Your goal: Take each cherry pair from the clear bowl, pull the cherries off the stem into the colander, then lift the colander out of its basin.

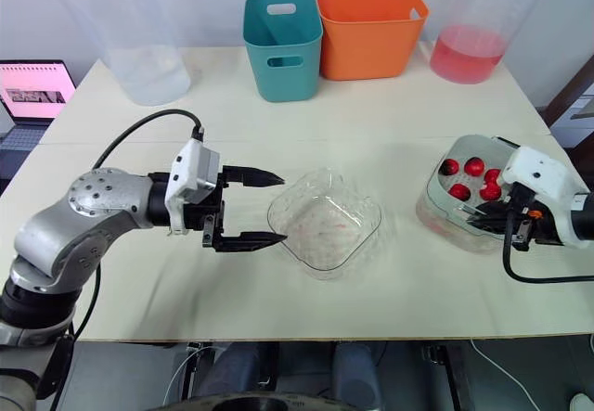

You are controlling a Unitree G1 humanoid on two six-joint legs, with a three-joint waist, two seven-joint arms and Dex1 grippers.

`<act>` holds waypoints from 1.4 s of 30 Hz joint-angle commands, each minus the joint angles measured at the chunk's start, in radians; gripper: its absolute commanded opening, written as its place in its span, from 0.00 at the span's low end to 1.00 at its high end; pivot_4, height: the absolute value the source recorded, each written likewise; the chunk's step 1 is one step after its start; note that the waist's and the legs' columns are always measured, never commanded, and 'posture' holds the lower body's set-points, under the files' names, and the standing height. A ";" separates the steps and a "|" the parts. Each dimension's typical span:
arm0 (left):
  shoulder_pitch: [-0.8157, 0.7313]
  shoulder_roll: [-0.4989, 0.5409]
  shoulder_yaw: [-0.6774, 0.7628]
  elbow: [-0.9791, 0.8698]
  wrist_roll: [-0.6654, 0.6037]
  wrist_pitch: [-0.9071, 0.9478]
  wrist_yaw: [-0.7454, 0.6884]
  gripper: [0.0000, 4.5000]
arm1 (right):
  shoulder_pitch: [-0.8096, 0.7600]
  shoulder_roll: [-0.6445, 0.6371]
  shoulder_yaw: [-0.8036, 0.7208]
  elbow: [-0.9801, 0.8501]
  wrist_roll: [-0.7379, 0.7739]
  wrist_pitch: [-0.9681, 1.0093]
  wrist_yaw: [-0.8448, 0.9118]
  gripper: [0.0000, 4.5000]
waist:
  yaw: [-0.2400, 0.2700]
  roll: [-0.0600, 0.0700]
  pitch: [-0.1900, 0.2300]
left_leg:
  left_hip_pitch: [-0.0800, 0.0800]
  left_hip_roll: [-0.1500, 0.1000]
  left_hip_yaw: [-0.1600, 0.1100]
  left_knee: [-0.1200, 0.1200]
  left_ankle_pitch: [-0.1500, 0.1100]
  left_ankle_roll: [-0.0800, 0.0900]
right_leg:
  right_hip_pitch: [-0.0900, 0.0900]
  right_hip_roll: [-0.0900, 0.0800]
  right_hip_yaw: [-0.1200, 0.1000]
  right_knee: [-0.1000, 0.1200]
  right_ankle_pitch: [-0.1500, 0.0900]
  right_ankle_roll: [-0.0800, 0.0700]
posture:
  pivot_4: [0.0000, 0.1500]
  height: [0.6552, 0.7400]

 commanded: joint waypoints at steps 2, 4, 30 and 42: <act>-0.012 0.002 0.006 -0.002 0.007 -0.023 -0.012 1.00 | -0.043 -0.036 -0.069 -0.023 0.020 0.007 0.017 0.04 | 0.000 0.000 0.000 | 0.000 0.000 0.000 0.000 0.000 0.000 | 0.000 0.000 0.000 0.000 0.000 0.000 | 1.00 1.00; -0.015 0.003 0.008 0.000 0.008 -0.023 -0.014 1.00 | -0.055 -0.041 -0.072 -0.020 0.022 0.011 0.022 0.04 | -0.001 0.000 0.000 | 0.000 0.000 0.000 0.000 0.000 0.000 | 0.000 0.000 0.000 0.000 0.000 0.000 | 1.00 1.00; -0.073 0.023 0.037 0.108 0.045 -0.054 -0.055 1.00 | -0.069 -0.047 -0.113 -0.038 0.040 0.061 0.046 0.04 | 0.002 0.000 0.000 | -0.001 0.000 0.000 0.000 0.000 0.000 | 0.000 -0.001 0.000 0.000 0.000 0.000 | 1.00 1.00; -0.066 0.016 0.033 0.168 0.083 -0.102 -0.074 1.00 | -0.026 -0.041 -0.138 -0.037 0.040 0.059 0.056 0.04 | 0.002 0.000 0.000 | -0.001 0.000 0.000 0.000 0.000 0.000 | 0.000 -0.001 0.000 0.000 0.000 0.000 | 1.00 1.00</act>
